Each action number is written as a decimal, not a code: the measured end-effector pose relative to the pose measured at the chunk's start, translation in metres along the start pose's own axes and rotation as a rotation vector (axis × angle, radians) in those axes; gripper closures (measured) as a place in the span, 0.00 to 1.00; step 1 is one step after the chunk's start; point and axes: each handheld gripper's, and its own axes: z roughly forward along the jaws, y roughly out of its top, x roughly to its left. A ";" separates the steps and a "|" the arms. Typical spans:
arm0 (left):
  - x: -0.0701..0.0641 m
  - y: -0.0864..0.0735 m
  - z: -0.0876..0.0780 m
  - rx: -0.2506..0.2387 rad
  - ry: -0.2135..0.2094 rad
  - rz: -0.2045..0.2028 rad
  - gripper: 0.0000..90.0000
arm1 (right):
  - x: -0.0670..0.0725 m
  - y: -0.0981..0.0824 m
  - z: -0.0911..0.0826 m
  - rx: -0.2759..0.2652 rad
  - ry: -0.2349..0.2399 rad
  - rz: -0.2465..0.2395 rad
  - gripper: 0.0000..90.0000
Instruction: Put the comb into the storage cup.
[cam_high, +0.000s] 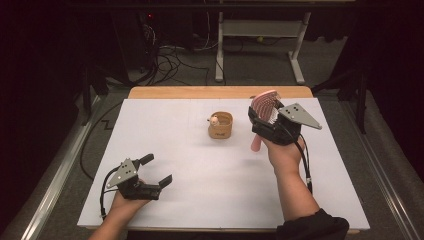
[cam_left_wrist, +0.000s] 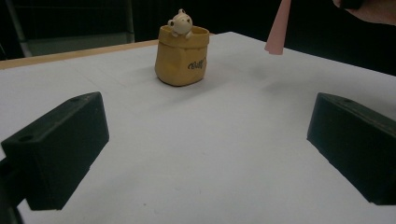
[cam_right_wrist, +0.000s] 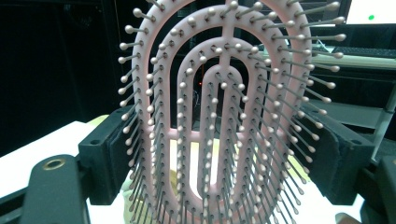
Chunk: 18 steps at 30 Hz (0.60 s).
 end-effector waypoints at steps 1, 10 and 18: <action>0.000 0.000 0.000 0.000 0.000 -0.001 0.00 | 0.000 0.000 0.001 -0.001 -0.001 -0.002 0.23; 0.000 0.000 0.001 0.002 0.002 -0.001 0.00 | 0.003 0.005 0.008 -0.007 -0.002 -0.010 0.23; -0.001 0.000 0.002 -0.002 -0.003 -0.004 0.00 | 0.003 0.009 0.010 -0.010 -0.010 -0.008 0.23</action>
